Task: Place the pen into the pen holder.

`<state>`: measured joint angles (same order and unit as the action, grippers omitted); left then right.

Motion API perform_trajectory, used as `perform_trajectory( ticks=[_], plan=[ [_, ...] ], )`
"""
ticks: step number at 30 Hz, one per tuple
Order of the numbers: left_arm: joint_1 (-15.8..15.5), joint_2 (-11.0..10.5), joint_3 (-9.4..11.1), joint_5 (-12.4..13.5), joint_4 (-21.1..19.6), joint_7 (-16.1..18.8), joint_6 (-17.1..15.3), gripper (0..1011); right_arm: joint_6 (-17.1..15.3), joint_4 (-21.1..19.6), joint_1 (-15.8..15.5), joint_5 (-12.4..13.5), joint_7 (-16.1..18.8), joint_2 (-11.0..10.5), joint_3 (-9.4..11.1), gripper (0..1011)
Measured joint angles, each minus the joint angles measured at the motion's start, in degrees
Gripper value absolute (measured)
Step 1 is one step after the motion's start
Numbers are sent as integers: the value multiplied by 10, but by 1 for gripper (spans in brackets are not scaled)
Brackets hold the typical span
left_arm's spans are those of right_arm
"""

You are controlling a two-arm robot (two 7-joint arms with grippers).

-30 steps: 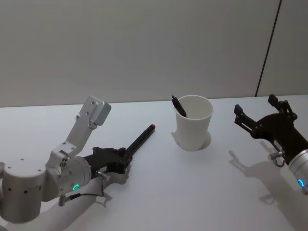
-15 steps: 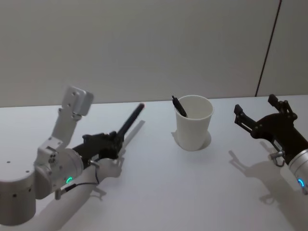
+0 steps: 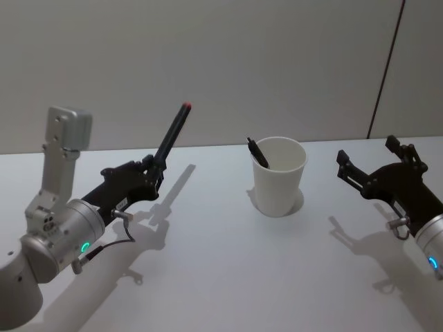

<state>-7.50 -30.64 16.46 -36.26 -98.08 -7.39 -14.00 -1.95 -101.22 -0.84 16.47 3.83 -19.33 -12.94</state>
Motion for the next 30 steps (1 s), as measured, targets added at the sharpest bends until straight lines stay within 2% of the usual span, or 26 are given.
perform_trajectory(
  ticks=[3,10,15,24,30],
  plan=[
    [6,-4,-5,-15,-7,-13,28,181,0,0,0,0,0,0,0,1001],
    [10,-8,-9,-32,-15,-46,61,181,0,0,0,0,0,0,0,1001],
    [9,-7,-9,-40,-19,-87,82,182,0,0,0,0,0,0,0,1001],
    [-2,2,-1,-37,-21,-141,93,181,0,0,0,0,0,0,0,1001],
    [-15,18,11,-20,-18,-192,95,181,0,0,0,0,0,0,0,1001]
  ],
)
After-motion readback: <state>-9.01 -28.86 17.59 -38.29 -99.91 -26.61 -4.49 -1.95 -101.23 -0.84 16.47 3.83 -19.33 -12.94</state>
